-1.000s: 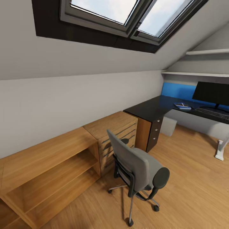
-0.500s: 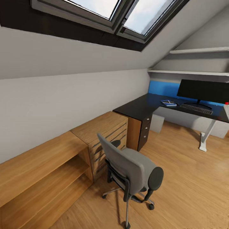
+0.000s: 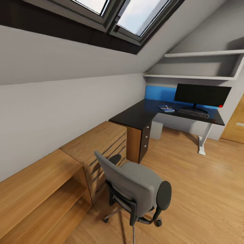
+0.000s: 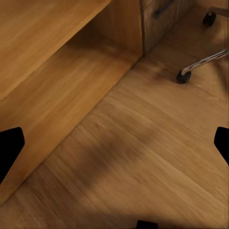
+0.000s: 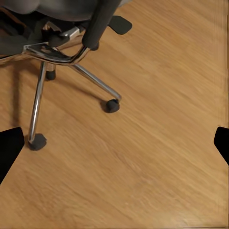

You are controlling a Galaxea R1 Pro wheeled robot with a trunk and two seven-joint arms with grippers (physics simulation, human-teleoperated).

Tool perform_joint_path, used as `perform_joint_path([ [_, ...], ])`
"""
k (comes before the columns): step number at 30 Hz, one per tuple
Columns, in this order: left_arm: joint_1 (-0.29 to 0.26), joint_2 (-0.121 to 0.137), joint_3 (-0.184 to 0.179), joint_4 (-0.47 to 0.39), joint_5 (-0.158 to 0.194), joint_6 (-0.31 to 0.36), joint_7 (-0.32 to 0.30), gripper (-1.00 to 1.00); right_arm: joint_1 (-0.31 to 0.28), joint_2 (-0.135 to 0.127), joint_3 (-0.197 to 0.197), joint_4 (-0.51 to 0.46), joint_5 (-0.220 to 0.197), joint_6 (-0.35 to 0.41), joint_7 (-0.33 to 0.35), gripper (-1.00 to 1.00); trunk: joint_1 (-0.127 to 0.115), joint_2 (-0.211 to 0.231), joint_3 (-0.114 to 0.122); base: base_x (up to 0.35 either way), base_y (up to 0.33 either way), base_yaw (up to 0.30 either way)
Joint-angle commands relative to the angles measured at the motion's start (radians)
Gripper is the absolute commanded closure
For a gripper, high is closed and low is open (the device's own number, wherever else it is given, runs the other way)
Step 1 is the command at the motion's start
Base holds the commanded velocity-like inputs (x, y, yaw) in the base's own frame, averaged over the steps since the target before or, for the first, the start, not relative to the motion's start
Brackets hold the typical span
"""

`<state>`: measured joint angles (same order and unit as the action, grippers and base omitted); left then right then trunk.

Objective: In the bedroom, organize the workspace by keeping the computer under the desk, ensuring the monitor is on the desk, placing the keyboard on the desk next to the monitor, placing the mouse on the desk next to the keyboard, moving the folder from the swivel chair onto the desk next to the mouse, stacking the notebook on top of the folder with the pen on top of the notebook, and positioning the swivel chair next to the desk.

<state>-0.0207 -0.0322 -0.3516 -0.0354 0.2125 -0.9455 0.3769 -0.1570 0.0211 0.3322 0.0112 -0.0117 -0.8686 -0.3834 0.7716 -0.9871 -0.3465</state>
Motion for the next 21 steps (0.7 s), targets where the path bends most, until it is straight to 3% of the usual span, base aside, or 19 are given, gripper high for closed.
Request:
perform_joint_path([
  [1,0.000,0.000,-0.009,0.000,0.008,-0.003,0.002,-1.00,-0.001,0.000,0.008,0.001,-0.001,-0.001,-0.008,-1.00,0.000,-0.001,-0.001,0.090,0.073,-0.291],
  [13,0.000,0.000,-0.010,0.000,0.008,-0.003,0.003,-1.00,-0.001,0.000,0.008,0.002,-0.001,-0.001,-0.008,-1.00,0.000,-0.001,-0.001,0.017,0.026,-0.292],
  [21,0.000,0.000,-0.010,0.000,0.008,-0.002,0.003,-1.00,-0.001,0.000,0.009,0.003,-0.001,0.000,-0.008,-1.00,0.000,-0.001,-0.001,0.000,0.179,-0.293],
])
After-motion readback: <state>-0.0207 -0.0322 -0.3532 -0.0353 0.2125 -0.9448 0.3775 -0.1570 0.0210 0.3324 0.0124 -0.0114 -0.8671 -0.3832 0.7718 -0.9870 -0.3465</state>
